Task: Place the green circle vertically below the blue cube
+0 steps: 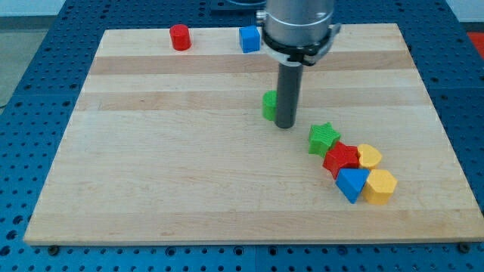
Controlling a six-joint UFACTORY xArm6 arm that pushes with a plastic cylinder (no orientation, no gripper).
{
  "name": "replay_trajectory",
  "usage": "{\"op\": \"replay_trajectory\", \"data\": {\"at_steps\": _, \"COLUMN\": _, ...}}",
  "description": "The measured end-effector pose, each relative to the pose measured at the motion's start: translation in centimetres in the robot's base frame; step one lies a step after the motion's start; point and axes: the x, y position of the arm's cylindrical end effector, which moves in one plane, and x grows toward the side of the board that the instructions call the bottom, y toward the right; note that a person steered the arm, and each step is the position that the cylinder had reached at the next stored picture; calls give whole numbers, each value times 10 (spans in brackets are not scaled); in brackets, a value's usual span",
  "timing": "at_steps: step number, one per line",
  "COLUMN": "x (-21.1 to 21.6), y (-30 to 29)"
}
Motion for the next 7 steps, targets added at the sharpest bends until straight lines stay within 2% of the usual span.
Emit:
{"op": "replay_trajectory", "data": {"at_steps": 1, "x": -9, "y": -2}}
{"op": "replay_trajectory", "data": {"at_steps": 2, "x": -45, "y": -9}}
{"op": "replay_trajectory", "data": {"at_steps": 4, "x": -44, "y": -21}}
{"op": "replay_trajectory", "data": {"at_steps": 5, "x": -41, "y": -49}}
{"op": "replay_trajectory", "data": {"at_steps": 7, "x": -41, "y": -28}}
